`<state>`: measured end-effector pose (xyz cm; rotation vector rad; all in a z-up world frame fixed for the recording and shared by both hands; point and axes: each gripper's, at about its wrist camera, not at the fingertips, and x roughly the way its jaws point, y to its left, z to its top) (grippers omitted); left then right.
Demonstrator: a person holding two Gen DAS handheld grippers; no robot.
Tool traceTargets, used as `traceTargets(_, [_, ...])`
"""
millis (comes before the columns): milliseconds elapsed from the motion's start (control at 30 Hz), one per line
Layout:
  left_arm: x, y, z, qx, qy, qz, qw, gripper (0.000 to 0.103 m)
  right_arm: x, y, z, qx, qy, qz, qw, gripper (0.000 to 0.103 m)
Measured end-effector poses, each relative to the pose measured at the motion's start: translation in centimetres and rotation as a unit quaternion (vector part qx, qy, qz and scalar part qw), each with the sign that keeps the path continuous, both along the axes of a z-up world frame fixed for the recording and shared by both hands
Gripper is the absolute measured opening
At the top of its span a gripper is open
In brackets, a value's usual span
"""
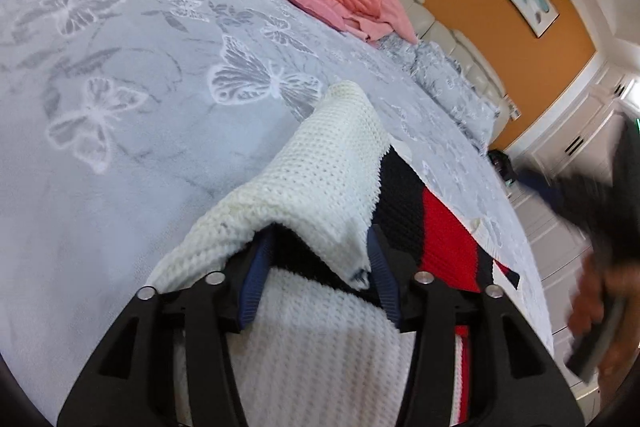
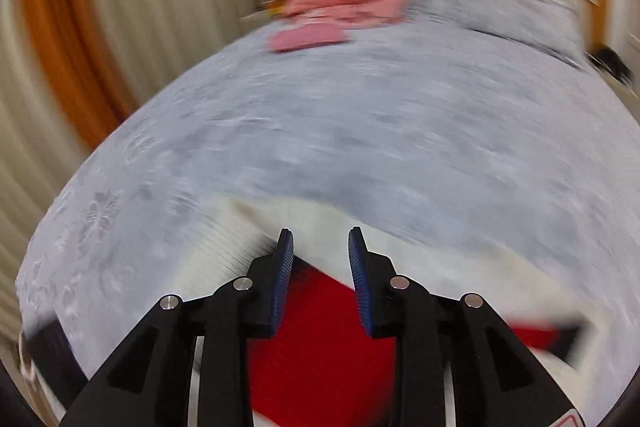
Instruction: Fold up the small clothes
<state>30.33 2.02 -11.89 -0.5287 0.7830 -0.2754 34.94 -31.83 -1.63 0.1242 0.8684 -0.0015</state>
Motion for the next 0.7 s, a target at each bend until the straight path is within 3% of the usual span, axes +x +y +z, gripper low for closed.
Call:
traceTargets(133, [-4.1,-3.5,4.5,0.023,-0.041,-0.015,0.9988,0.071,-6.3,-11.7,-0.7,-0.070,0.045,-0.108,0.991,0.032])
traceTargets(200, [-5.8,-7.6,6.9,0.021,-0.057,-0.050,0.9969,0.078,-7.7,-15.9,-1.5,-0.046,0.065,-0.140,0.987,0.032])
traceTargets(267, [-6.2,-12.0,7.7,0.027,-0.050,-0.093,0.9940,0.078,-7.8,-17.8,-2.5,0.005,0.069,-0.144,0.987,0.032])
traceTargets(367, [-5.4,-19.4,6.0,0.067,0.003,-0.146,0.9870,0.077,-6.4,-19.1,-4.5,0.075,0.075,-0.144,0.984,0.040])
traceTargets(400, [-5.0,-20.7,5.0,0.073,0.026,-0.152,0.9853,0.071,-5.4,-19.0,-5.4,0.089,0.080,-0.137,0.983,0.043])
traceTargets(433, [-4.6,-21.4,4.2,0.076,0.043,-0.153,0.9843,0.065,-4.7,-18.2,-6.0,0.090,0.085,-0.126,0.984,0.045])
traceTargets(500, [-4.1,-22.2,2.1,0.089,0.085,-0.140,0.9825,0.062,-3.1,-17.0,-6.9,0.065,0.098,-0.114,0.986,0.046])
traceTargets(533, [-4.2,-22.2,1.9,0.092,0.083,-0.133,0.9833,0.059,-2.5,-16.8,-7.4,0.060,0.103,-0.105,0.987,0.040])
traceTargets(567, [-4.7,-22.4,2.0,0.101,0.074,-0.129,0.9837,0.058,-1.9,-16.7,-7.9,0.061,0.109,-0.094,0.988,0.005])
traceTargets(600, [-5.0,-22.8,1.9,0.118,0.069,-0.133,0.9817,0.057,-1.9,-16.8,-8.0,0.066,0.109,-0.092,0.988,0.007])
traceTargets(700, [-5.6,-23.9,1.6,0.167,0.046,-0.138,0.9752,0.058,-2.4,-16.7,-5.6,0.050,0.039,-0.077,0.995,0.006])
